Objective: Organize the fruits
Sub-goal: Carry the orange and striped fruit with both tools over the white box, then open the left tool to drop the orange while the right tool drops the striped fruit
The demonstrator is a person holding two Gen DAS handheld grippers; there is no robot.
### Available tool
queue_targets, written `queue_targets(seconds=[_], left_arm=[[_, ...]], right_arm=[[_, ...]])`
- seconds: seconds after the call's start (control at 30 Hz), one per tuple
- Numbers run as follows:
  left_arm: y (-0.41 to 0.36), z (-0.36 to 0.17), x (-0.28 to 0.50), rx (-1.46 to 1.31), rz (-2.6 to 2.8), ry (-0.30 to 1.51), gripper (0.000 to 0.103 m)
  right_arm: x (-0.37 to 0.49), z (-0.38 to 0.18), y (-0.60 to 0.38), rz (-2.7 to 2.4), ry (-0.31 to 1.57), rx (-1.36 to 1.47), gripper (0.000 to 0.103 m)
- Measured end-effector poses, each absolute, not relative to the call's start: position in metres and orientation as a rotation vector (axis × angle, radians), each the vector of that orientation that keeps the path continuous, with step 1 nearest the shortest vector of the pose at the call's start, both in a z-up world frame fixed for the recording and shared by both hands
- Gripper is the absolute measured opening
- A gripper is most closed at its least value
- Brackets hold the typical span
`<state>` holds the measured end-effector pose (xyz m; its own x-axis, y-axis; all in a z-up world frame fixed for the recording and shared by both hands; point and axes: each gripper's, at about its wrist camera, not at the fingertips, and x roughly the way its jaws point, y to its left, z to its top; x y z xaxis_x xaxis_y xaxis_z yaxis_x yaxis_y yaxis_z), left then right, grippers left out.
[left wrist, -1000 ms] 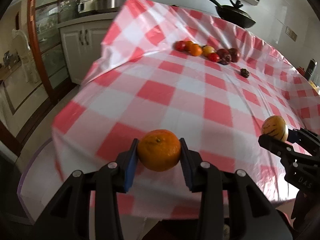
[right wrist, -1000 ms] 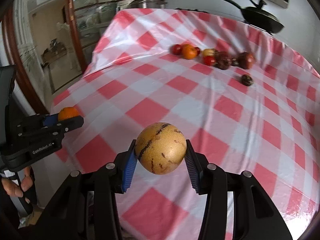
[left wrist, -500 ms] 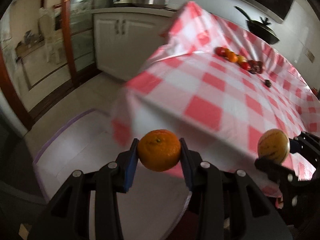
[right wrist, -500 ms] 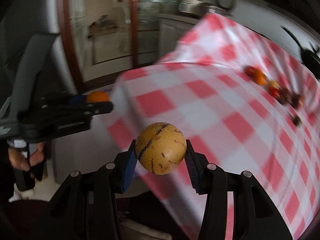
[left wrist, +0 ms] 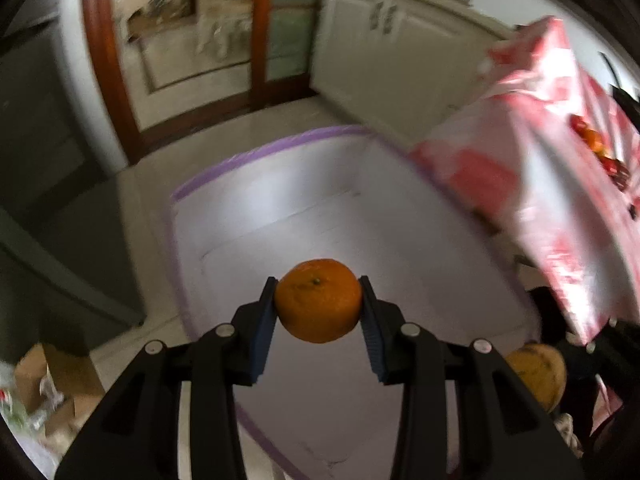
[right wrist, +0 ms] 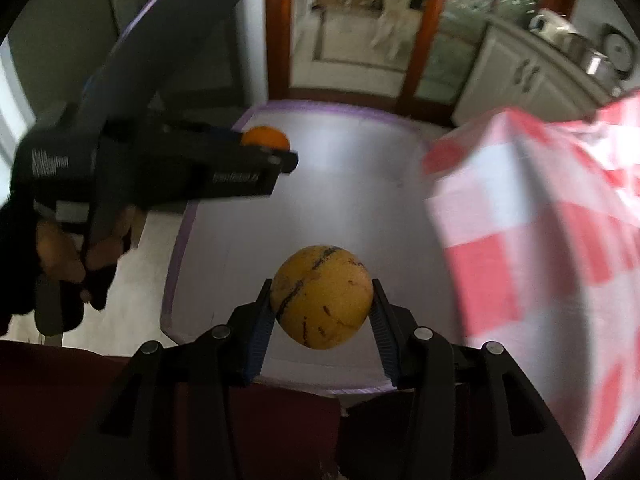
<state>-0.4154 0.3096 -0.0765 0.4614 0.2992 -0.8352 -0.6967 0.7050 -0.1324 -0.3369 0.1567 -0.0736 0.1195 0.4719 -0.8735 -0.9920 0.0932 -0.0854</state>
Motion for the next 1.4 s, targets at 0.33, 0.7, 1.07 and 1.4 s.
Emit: queue_targets(seconds=[0.33, 0.7, 1.07, 1.4], left_arm=[[0.314, -0.126, -0.41, -0.438, 0.715, 1.049, 0.04], [0.301, -0.135, -0.39, -0.287, 0.713, 1.08, 0.042], [0.301, -0.126, -0.389, -0.228, 0.748, 1.067, 0.096], [0.299, -0.097, -0.393, -0.212, 0.805, 0.955, 0.1]], right_arm=[[-0.338, -0.132, 0.196, 1.288, 0.889, -0.973, 0.046], [-0.318, -0.168, 0.203, 1.144, 1.003, -0.998, 0.046], [-0.32, -0.158, 0.192, 1.134, 0.96, -0.965, 0.087], [-0.318, -0.109, 0.17, 1.185, 0.872, -0.814, 0.087]])
